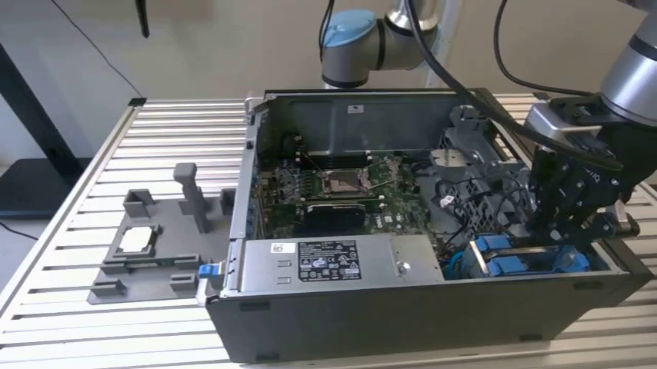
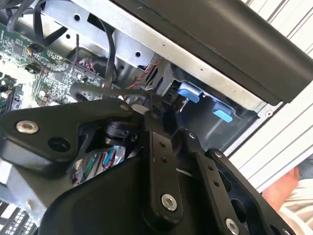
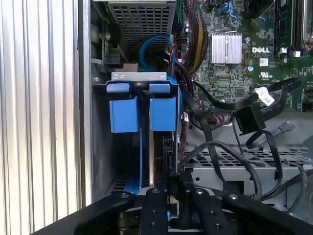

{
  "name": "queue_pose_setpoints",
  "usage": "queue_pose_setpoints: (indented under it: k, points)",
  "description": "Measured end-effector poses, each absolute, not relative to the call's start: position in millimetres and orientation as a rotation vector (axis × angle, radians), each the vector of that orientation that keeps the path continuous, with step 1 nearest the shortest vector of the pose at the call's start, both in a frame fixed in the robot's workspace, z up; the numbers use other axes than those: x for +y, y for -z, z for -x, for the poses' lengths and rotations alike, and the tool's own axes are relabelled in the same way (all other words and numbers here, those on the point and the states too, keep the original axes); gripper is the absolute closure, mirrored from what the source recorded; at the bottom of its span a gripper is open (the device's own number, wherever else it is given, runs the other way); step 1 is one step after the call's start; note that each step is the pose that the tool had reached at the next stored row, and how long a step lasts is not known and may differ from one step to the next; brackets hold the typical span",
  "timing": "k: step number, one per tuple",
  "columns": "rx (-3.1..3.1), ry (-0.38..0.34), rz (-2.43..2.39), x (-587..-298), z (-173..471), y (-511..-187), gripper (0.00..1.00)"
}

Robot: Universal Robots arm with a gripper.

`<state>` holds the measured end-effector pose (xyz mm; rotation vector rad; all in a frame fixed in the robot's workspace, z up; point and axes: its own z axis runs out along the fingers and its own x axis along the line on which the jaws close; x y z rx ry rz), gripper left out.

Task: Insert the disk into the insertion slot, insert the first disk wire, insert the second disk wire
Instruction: 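Insert the first disk wire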

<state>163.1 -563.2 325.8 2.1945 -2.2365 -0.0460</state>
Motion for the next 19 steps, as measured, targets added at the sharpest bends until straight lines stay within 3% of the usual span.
queue_pose_setpoints:
  k: [2,3,19]
  points:
    - [-2.236,0.046,-2.194,-563,-163,-326,0.74]
    - [-2.236,0.044,-2.193,-563,-163,-327,0.67]
    - [-2.235,0.044,-2.194,-563,-163,-395,0.67]
